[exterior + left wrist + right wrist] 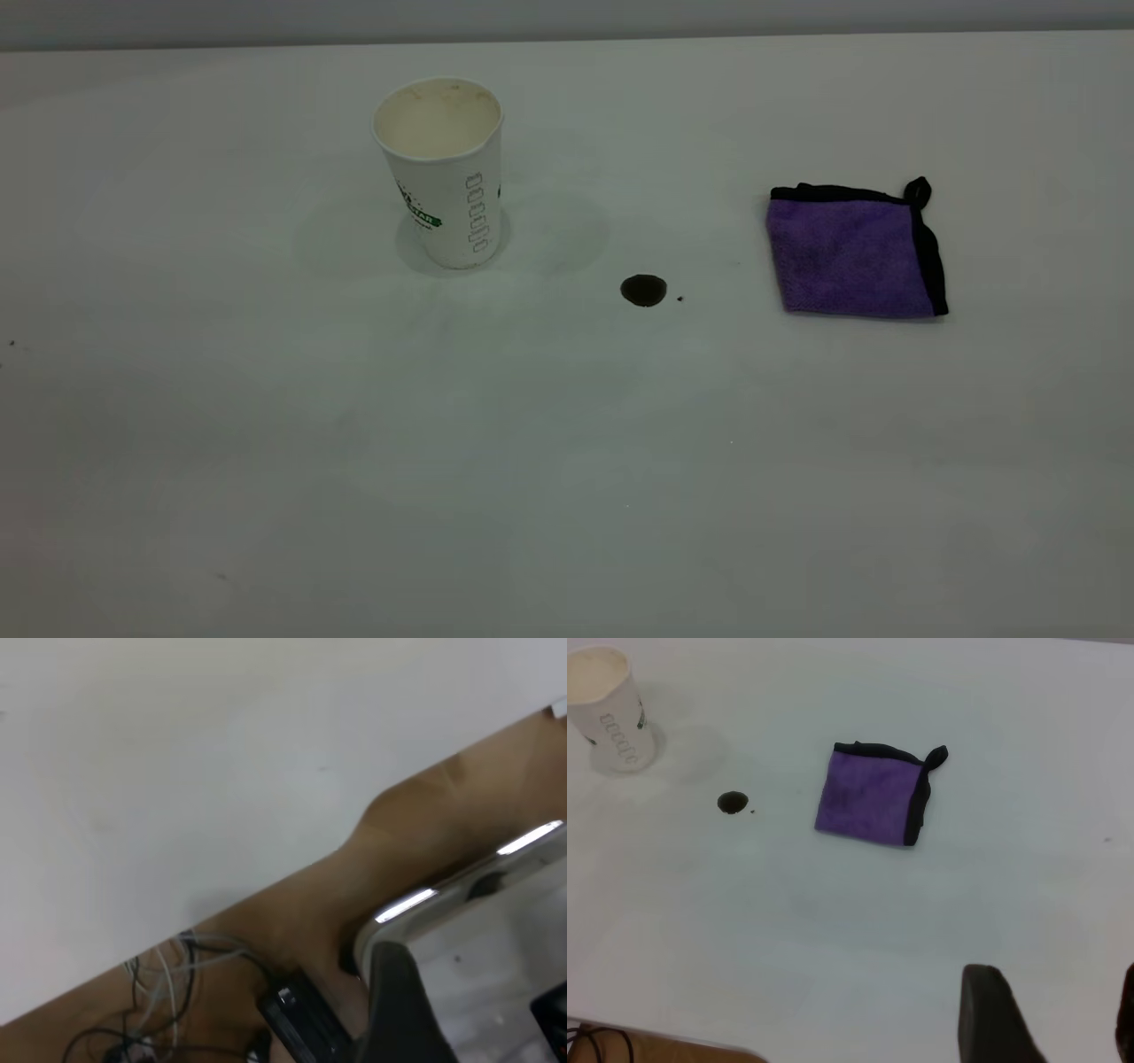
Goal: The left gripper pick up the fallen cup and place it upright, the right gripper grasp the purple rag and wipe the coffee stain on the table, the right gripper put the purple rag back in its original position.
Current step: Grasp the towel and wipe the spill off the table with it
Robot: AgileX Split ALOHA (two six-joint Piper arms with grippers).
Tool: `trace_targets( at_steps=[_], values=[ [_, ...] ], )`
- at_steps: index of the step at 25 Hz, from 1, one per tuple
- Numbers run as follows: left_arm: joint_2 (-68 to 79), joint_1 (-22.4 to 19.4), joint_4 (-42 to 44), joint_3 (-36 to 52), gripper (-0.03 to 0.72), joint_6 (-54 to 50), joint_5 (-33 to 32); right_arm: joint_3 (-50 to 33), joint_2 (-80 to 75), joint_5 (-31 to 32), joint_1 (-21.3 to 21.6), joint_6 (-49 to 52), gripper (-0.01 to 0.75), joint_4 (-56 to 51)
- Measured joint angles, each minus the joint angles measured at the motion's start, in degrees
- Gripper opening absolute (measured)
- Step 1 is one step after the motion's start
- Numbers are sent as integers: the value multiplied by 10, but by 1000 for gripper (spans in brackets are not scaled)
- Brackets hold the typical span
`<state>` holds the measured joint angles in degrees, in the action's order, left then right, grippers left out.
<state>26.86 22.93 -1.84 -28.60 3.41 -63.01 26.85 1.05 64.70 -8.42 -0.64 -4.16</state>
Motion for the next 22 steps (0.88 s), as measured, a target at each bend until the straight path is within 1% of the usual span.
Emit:
trace_targets(
  at_steps=[7, 9, 11, 17, 20, 22],
  values=[
    [-83, 0, 4, 1, 492, 0, -3, 0, 0, 0, 0, 0, 386, 0],
    [-108, -13, 4, 1, 492, 0, -5, 0, 0, 0, 0, 0, 386, 0],
    [-129, -38, 4, 1, 492, 0, -5, 0, 0, 0, 0, 0, 386, 0],
    [-206, -155, 4, 1, 492, 0, -8, 0, 0, 0, 0, 0, 386, 0],
    [-255, -200, 4, 1, 492, 0, -11, 0, 0, 0, 0, 0, 386, -1],
    [-275, -218, 4, 1, 492, 0, -13, 0, 0, 0, 0, 1, 386, -4]
  ],
)
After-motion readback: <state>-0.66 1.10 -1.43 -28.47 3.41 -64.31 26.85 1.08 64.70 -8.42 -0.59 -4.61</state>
